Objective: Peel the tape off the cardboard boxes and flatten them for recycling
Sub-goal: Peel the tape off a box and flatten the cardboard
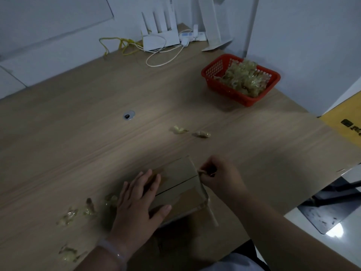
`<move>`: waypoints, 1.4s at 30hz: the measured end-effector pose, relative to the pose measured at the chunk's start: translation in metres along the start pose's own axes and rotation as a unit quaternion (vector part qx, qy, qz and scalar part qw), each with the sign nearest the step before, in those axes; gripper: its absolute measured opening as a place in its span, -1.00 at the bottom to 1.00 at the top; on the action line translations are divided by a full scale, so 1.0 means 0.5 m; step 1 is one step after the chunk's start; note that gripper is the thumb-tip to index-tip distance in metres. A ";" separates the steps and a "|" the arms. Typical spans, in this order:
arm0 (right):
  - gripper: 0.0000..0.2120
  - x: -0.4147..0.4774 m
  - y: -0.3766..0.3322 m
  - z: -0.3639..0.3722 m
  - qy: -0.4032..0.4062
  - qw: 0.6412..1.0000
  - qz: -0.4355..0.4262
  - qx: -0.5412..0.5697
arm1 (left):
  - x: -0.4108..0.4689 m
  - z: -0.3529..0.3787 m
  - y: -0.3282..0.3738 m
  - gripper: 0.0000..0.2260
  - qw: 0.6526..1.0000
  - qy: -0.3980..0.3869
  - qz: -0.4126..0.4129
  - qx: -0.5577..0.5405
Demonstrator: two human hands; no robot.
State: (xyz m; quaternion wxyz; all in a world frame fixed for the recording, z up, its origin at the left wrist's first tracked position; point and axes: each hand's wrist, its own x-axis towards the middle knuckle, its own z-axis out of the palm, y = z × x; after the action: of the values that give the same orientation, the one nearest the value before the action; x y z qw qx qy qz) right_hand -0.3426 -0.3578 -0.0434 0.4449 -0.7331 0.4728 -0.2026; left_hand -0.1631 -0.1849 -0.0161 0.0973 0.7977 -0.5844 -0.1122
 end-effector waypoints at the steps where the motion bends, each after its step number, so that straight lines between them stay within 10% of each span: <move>1: -0.86 -0.003 0.004 0.002 0.008 0.998 -0.050 -0.036 | 0.000 0.000 -0.001 -0.32 1.000 0.001 0.000 0.002; 5: -0.88 -0.016 0.009 0.003 0.023 0.990 -0.126 -0.065 | -0.002 -0.001 0.002 -0.31 1.000 0.005 -0.002 0.003; 10: -0.84 -0.039 0.006 -0.008 0.004 0.995 -0.028 0.098 | -0.002 0.002 -0.002 -0.31 1.000 0.005 0.003 0.001; 18: -0.91 -0.033 -0.014 -0.028 -0.133 0.843 0.247 0.459 | -0.001 0.004 -0.003 -0.28 1.000 0.011 0.005 -0.002; 29: -0.71 -0.023 0.007 0.019 -0.029 0.894 0.231 0.382 | 0.000 0.005 -0.006 -0.31 1.000 -0.003 0.013 -0.010; 36: -0.83 -0.005 0.034 0.035 0.057 0.997 0.052 -0.027 | 0.003 0.004 -0.005 -0.33 1.000 0.011 0.017 -0.001; 42: -0.95 -0.018 0.064 0.028 -0.006 0.999 0.038 0.026 | -0.004 0.012 -0.008 -0.34 1.000 0.016 0.017 0.001</move>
State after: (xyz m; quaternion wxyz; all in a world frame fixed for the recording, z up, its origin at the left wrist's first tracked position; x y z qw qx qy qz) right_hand -0.3534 -0.3484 -0.0764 0.4744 -0.7041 0.4919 -0.1932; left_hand -0.1619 -0.1818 -0.0228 0.1072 0.7893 -0.5968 -0.0971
